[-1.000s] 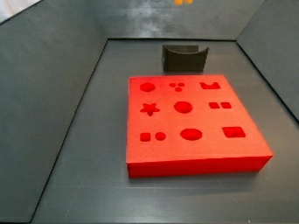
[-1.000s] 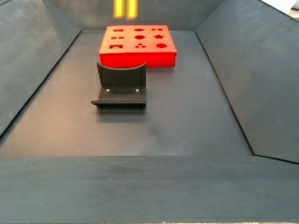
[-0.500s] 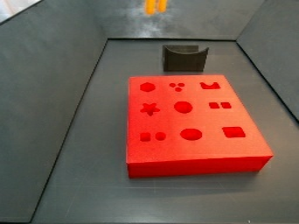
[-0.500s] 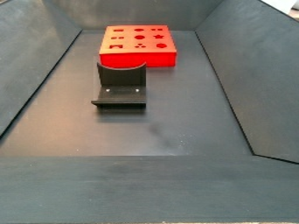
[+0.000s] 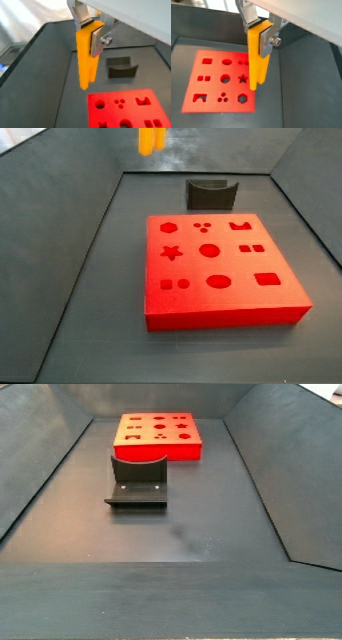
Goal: Pick up the square-circle object. Move up. Rotate the square-circle object. Place the square-circle object on the fixture. Regrasp the square-circle object. Move to above the board. Insert the square-circle object.
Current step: Move to above the board.
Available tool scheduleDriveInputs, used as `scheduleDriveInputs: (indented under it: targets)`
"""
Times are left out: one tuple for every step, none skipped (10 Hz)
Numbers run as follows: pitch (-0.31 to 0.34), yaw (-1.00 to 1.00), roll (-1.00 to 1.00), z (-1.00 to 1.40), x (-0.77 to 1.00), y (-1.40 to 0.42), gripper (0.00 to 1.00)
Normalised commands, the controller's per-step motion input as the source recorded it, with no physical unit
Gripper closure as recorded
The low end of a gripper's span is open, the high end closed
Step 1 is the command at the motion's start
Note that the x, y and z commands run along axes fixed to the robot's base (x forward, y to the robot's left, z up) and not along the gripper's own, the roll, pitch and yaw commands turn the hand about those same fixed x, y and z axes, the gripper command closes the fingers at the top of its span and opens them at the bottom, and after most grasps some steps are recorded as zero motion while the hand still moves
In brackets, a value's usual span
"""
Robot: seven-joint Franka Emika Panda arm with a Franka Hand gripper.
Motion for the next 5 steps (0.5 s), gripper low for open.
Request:
scheduleDriveInputs:
  targets:
    - [-0.117, 1.00, -0.21, 0.02, -0.06, -0.03, 1.00]
    - [-0.137, 1.00, -0.20, 0.00, -0.05, -0.01, 1.00]
    - [-0.170, 1.00, -0.19, 0.00, -0.05, 0.00, 1.00]
    - [-0.188, 1.00, -0.18, 0.00, -0.06, 0.01, 1.00]
    - [-0.235, 1.00, -0.18, 0.00, -0.07, 0.02, 1.00]
